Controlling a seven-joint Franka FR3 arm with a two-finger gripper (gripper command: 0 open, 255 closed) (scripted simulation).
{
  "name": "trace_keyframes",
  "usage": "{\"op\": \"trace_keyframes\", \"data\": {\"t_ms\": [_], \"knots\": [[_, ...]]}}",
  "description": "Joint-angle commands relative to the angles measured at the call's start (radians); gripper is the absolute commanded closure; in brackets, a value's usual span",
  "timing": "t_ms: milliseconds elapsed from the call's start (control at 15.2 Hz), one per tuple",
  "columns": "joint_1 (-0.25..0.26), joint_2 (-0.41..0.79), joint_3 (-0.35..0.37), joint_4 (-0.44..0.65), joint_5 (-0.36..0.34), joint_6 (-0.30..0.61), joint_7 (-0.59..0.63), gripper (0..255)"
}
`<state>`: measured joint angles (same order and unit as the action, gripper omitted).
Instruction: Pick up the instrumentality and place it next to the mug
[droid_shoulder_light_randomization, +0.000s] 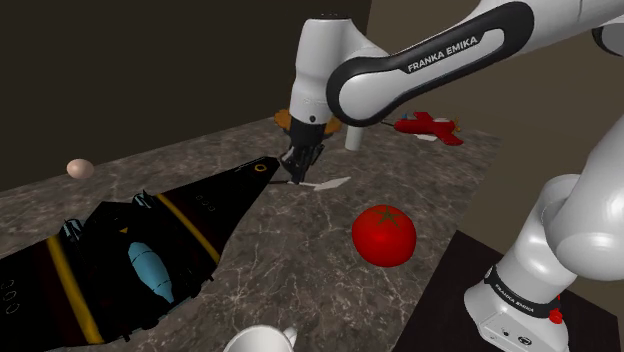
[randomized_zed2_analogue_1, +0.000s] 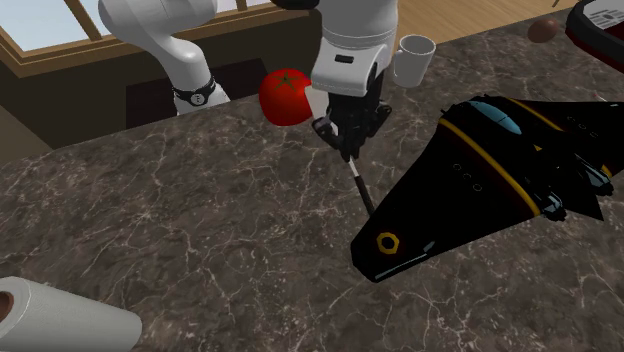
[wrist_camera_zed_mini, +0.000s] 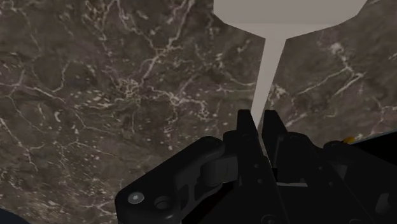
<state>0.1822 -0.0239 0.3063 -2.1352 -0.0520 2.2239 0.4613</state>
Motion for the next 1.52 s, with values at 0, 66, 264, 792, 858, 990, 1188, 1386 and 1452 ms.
{"op": "trace_keyframes", "data": {"t_ms": [0,66,264,792,858,990,1188,1386,1452], "knots": [[0.001,-0.010,0.000,0.014,0.005,-0.024,-0.003,255],[0.001,-0.015,0.000,0.022,0.007,-0.037,-0.005,255],[0.000,-0.029,-0.001,0.049,0.013,-0.077,-0.011,255],[0.000,-0.056,-0.003,0.128,0.025,-0.182,-0.022,255],[-0.001,-0.059,-0.004,0.139,0.026,-0.195,-0.023,255],[-0.001,-0.062,-0.004,0.159,0.027,-0.219,-0.025,255],[0.024,-0.145,0.018,0.074,0.053,-0.213,0.010,255],[0.051,-0.223,0.043,0.001,0.080,-0.215,0.049,255],[0.061,-0.248,0.052,-0.022,0.090,-0.217,0.062,255]]}}
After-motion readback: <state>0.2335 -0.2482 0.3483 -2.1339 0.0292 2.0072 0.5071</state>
